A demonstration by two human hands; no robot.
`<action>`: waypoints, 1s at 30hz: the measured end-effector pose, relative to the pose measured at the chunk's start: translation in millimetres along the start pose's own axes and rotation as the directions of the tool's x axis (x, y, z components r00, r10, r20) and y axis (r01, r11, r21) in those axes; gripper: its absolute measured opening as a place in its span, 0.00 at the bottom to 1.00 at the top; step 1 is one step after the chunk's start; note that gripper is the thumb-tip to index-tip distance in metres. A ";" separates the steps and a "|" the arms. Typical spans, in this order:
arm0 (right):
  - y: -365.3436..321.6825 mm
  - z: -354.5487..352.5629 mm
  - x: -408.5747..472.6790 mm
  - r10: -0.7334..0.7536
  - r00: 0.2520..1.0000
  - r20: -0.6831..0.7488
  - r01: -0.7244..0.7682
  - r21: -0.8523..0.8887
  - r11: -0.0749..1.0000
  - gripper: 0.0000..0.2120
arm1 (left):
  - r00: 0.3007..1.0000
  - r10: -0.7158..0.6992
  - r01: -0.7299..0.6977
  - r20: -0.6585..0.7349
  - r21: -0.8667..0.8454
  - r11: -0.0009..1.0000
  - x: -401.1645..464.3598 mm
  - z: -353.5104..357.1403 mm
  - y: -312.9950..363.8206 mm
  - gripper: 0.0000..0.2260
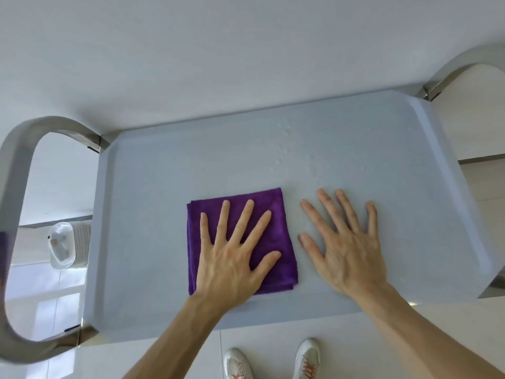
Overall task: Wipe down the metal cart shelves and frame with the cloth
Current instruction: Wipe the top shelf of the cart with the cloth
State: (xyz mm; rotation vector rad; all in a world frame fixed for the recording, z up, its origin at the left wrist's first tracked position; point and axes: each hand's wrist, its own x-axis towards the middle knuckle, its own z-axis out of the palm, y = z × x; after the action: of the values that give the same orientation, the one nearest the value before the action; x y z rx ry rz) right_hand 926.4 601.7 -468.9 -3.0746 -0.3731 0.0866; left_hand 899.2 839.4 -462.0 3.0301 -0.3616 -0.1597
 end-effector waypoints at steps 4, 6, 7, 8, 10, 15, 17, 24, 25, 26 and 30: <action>1.2 1.7 0.8 0.003 1.000 0.009 -0.003 0.001 1.000 0.29 | 1.000 0.021 -0.021 0.007 0.033 0.999 35.4 -7.8 -41.0 0.31; 1.3 2.1 0.1 -0.001 1.000 0.007 0.001 0.009 1.000 0.29 | 0.998 -0.062 0.062 -0.003 0.008 0.998 65.6 -13.1 -55.3 0.31; 1.1 2.2 -0.2 -0.002 1.000 0.008 0.002 0.007 1.000 0.29 | 0.994 -0.110 0.110 -0.011 -0.010 0.994 82.2 -15.3 -58.7 0.32; 1.0 2.2 0.0 -0.001 1.000 0.011 0.001 0.005 1.000 0.30 | 0.988 -0.153 0.152 -0.018 -0.025 0.988 98.6 -16.5 -59.2 0.32; 1.0 1.8 0.5 0.006 1.000 0.017 -0.006 0.009 1.000 0.29 | 0.978 -0.206 0.205 -0.022 -0.048 0.978 128.1 -17.4 -53.1 0.32; 0.1 2.2 -0.2 0.006 1.000 0.014 -0.006 0.017 1.000 0.29 | 0.981 -0.189 0.186 -0.039 -0.066 0.980 173.0 -14.4 -22.6 0.32; -0.4 2.4 -0.7 0.008 1.000 0.010 -0.008 0.020 1.000 0.29 | 0.987 -0.153 0.151 -0.043 -0.058 0.987 182.5 -13.0 -5.4 0.33; 0.0 2.9 -1.0 0.010 1.000 -0.022 -0.009 0.027 1.000 0.29 | 0.999 -0.027 0.028 0.036 -0.037 0.999 206.1 -17.4 41.4 0.33; 0.0 3.1 -1.1 0.009 1.000 -0.024 -0.008 0.026 1.000 0.29 | 0.998 -0.005 0.008 0.055 -0.055 0.998 206.3 -20.7 40.9 0.32; -0.2 3.5 -1.4 0.007 1.000 -0.029 -0.006 0.027 1.000 0.29 | 0.998 0.016 -0.010 0.068 -0.085 0.996 203.9 -24.6 36.9 0.32; 0.4 3.9 -1.3 0.009 0.999 -0.042 -0.007 0.035 0.999 0.29 | 0.999 -0.039 0.032 -0.020 -0.259 0.965 160.0 -38.5 7.3 0.29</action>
State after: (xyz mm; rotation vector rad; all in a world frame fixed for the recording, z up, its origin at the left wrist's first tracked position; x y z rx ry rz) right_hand 925.0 601.1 -472.7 -3.0381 -0.3535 0.0275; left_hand 1056.5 797.0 -438.1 2.7781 -0.2615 -0.1585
